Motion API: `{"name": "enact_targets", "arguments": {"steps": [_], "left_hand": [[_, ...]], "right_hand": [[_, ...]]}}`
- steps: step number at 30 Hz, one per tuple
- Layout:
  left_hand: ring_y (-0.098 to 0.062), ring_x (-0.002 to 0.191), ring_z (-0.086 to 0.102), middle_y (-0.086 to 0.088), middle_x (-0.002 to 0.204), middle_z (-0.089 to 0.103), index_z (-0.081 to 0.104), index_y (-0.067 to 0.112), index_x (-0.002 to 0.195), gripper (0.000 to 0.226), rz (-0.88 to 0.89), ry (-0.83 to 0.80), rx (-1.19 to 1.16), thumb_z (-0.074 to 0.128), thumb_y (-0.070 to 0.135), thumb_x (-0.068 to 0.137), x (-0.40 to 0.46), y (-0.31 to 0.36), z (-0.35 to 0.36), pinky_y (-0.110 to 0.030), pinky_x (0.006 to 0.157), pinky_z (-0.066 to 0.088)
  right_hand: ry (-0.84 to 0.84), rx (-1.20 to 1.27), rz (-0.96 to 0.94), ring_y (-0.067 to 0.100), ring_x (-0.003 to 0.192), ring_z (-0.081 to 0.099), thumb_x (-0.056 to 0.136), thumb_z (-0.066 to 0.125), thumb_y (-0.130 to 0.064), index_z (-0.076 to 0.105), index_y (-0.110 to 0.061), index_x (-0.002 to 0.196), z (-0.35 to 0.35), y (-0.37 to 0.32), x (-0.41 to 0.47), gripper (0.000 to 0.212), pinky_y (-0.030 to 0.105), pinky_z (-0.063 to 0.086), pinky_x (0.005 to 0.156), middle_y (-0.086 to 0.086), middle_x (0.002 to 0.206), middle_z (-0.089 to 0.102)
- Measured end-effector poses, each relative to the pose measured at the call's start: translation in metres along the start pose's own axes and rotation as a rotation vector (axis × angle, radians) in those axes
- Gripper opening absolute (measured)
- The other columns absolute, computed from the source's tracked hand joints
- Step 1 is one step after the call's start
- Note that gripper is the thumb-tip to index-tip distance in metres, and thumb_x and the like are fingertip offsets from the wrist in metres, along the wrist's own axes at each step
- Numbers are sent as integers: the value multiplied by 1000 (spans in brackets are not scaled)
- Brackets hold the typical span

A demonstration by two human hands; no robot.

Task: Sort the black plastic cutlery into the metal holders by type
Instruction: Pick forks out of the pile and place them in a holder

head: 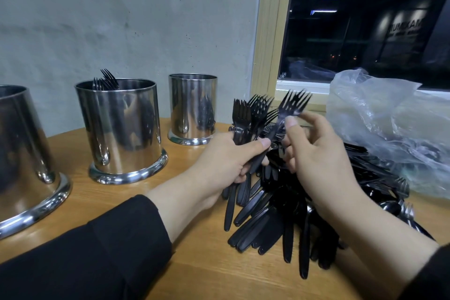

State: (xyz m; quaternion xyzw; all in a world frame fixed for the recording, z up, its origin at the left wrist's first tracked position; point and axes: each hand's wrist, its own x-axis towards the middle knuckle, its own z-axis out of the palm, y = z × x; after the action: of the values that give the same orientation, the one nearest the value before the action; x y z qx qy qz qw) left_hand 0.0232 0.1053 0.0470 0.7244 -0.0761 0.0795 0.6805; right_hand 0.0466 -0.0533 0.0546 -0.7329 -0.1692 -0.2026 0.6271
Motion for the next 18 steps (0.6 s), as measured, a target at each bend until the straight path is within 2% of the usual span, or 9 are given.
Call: {"name": "enact_targets", "arguments": {"steps": [2,4,7,10,12,15,18], "left_hand": [[-12,50,37,-5,72,70,69,-1,98,26,-8,-38,23,67,25,98,-2,3,-1,-23,48,29],[-12,51,36,-4,72,69,70,6,94,19,-9,-80,38,67,25,98,-4,6,-1,-22,48,29],[-12,53,37,-4,73,68,71,10,90,22,-8,-128,46,64,29,100,-7,7,-1,-22,47,29],[-12,53,43,-6,75,69,72,7,93,29,15,-124,52,60,32,102,-8,8,1,-23,46,33],[-15,57,52,-9,76,71,72,4,97,34,37,-106,56,57,34,104,-9,10,2,-25,48,41],[-19,64,62,-11,77,72,69,-2,106,39,35,-102,17,55,34,105,-10,13,3,-24,55,52],[-23,62,64,-12,78,70,66,2,107,31,23,-153,-28,57,31,104,-11,14,2,-32,59,56]], "right_hand": [[30,-17,0,14,65,56,91,59,-59,53,-25,124,-8,-2,4,48,46,49,68,4,75,61],[50,-61,-26,17,60,51,97,58,-49,60,-14,104,-15,-1,8,36,43,46,63,14,72,60],[71,-118,-48,18,51,45,102,53,-39,55,-5,77,-18,-2,8,42,31,36,52,11,59,55],[55,-86,-65,18,51,45,103,53,-35,56,-9,73,-16,-5,5,41,32,36,52,14,60,55],[12,-84,-89,16,51,44,104,53,-34,57,-11,72,-14,-6,2,39,30,36,51,7,56,52],[-66,-109,-152,6,51,43,104,54,-28,58,-16,68,-9,-7,-4,37,20,34,52,-8,52,51],[-140,-66,-172,1,46,47,104,54,-18,58,-13,68,-5,-15,-11,37,13,35,53,-6,51,54]]}}
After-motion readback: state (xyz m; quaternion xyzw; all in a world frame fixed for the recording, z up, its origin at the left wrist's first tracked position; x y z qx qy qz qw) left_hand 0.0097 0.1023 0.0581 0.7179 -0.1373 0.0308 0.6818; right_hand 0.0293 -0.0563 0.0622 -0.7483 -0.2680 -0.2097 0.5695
